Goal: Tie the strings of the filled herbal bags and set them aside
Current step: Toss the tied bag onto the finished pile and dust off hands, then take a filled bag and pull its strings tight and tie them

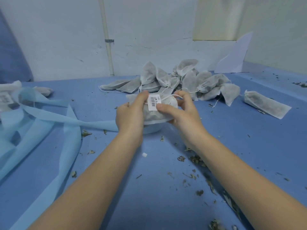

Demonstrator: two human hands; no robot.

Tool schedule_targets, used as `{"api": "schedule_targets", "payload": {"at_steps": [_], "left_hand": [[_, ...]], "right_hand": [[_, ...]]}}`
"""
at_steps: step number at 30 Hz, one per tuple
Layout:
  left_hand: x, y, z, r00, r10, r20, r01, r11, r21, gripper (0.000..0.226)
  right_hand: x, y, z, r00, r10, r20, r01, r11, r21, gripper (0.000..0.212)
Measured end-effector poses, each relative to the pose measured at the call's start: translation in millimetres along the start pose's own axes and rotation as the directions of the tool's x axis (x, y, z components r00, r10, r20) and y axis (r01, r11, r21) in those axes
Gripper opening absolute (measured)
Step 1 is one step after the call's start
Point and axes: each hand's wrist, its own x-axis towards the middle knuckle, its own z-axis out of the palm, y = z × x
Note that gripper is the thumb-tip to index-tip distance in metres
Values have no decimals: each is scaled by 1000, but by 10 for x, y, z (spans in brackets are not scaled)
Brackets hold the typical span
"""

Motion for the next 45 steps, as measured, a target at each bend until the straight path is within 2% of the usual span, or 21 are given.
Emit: {"api": "schedule_targets", "payload": {"at_steps": [2, 4, 5, 6, 7, 8, 9, 10, 13, 17, 19, 21, 24, 28, 32, 36, 40, 45], "left_hand": [[3, 51, -75, 998, -44, 40, 47, 996, -80, 26], [-14, 70, -114, 994, -95, 59, 102, 986, -130, 31], [-20, 78, -124, 994, -93, 52, 99, 988, -120, 33], [-32, 66, -101, 995, -87, 40, 91, 991, -103, 35], [-34, 76, -98, 997, -78, 16, 79, 993, -90, 38], [-15, 90, -108, 998, -69, -13, 68, 994, -89, 43], [17, 112, -127, 997, -61, -44, 57, 995, -79, 47], [56, 128, -150, 996, -49, -71, 45, 998, -52, 48], [106, 146, -192, 997, 16, -73, -12, 999, 50, 43], [-33, 98, -30, 999, 5, 46, -11, 991, 134, 55], [-105, 45, 114, 995, -25, 96, 9, 987, 159, 51], [-159, -28, 290, 991, -13, 136, -19, 973, 231, 29], [-229, -161, 609, 975, -12, 221, -71, 930, 362, 23], [-310, -391, 1072, 940, -62, 335, -101, 888, 448, 19], [-298, -577, 1514, 913, -67, 402, -154, 856, 493, 23], [-111, -655, 1943, 912, -17, 410, -229, 807, 544, 29], [136, -679, 2310, 898, 139, 417, -396, 668, 630, 17], [423, -761, 2561, 872, 239, 428, -490, 430, 758, 28]], "right_hand": [[98, -36, 128, 989, 38, -145, -22, 994, 111, 36], [200, -129, 370, 938, 10, -345, 37, 991, 131, 37], [252, -189, 543, 939, -36, -343, 77, 991, 106, 39], [299, -238, 700, 974, -77, -213, 95, 993, 74, 44], [323, -277, 883, 996, -88, 20, 87, 996, 9, 54], [321, -316, 1055, 972, -49, 231, 74, 992, -101, 67], [308, -345, 1172, 936, 6, 352, 66, 979, -192, 75], [303, -367, 1234, 923, 36, 384, 57, 972, -228, 77], [334, -343, 1179, 946, 45, 321, 13, 984, -176, 73], [305, -286, 886, 963, 54, 265, -30, 995, -92, 58], [296, -290, 687, 984, 50, 174, -43, 998, -42, 38], [289, -296, 453, 996, 56, 77, -55, 998, -15, 11], [292, -273, 35, 997, 56, -44, -56, 998, -7, 20], [253, -269, -559, 982, 19, -186, -31, 998, -61, 19], [252, -248, -1077, 928, -50, -369, -19, 983, -181, 24], [272, -202, -1411, 869, -51, -493, -38, 985, -169, 29], [366, -174, -1575, 827, 22, -562, -87, 992, -89, 28], [447, -130, -1618, 824, 121, -554, -116, 992, 44, 33]]}}
